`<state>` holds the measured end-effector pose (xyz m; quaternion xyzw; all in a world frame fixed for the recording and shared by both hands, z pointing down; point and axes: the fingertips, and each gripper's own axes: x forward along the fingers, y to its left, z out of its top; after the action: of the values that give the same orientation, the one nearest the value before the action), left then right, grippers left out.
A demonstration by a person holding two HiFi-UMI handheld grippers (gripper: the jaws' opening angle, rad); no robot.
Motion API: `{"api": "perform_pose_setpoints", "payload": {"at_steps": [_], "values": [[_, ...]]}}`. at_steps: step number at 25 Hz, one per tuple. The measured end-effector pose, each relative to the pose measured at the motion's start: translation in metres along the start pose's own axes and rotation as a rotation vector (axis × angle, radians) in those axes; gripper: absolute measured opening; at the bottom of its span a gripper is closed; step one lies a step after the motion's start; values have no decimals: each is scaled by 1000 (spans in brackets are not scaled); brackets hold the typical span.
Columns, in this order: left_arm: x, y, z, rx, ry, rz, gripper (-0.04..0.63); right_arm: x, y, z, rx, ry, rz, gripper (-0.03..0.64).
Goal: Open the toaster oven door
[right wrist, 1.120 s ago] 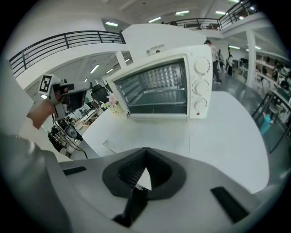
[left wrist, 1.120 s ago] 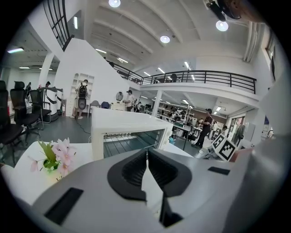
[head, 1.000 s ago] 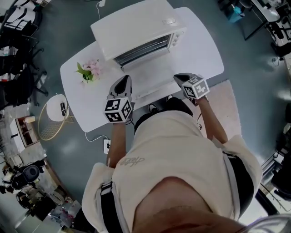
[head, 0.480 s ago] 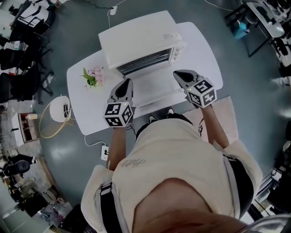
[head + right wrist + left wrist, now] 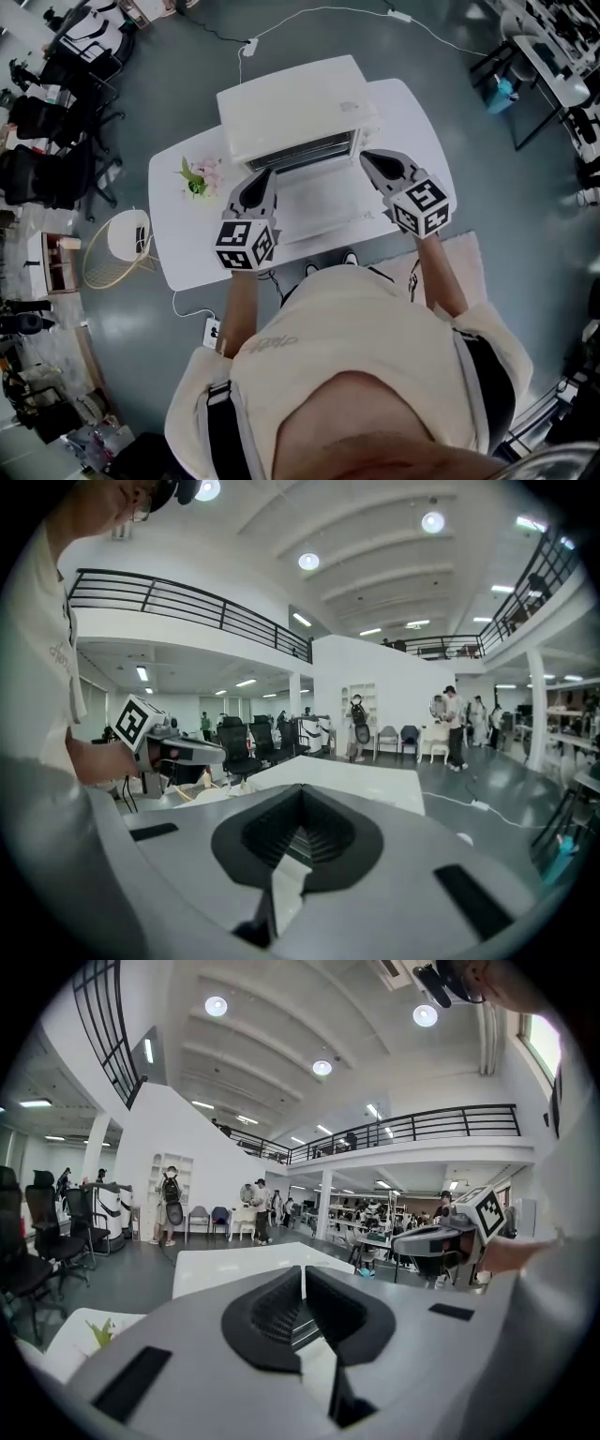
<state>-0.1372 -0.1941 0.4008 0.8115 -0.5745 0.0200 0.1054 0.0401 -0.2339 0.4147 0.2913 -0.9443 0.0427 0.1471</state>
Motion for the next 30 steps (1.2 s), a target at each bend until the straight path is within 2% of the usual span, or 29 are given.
{"api": "perform_pose_setpoints", "payload": {"at_steps": [5, 13, 20, 27, 30], "values": [[-2, 0, 15, 20, -32, 14, 28, 0, 5, 26, 8, -85, 26, 6], [1, -2, 34, 48, -72, 20, 28, -2, 7, 46, -38, -133, 24, 6], [-5, -1, 46, 62, -108, 60, 28, -14, 3, 49, -20, -181, -7, 6], [-6, -10, 36, 109, -80, 54, 28, -21, 2, 40, -8, -185, -33, 6], [-4, -12, 32, 105, -75, 51, 28, -22, 1, 35, -8, -180, -39, 6]]}}
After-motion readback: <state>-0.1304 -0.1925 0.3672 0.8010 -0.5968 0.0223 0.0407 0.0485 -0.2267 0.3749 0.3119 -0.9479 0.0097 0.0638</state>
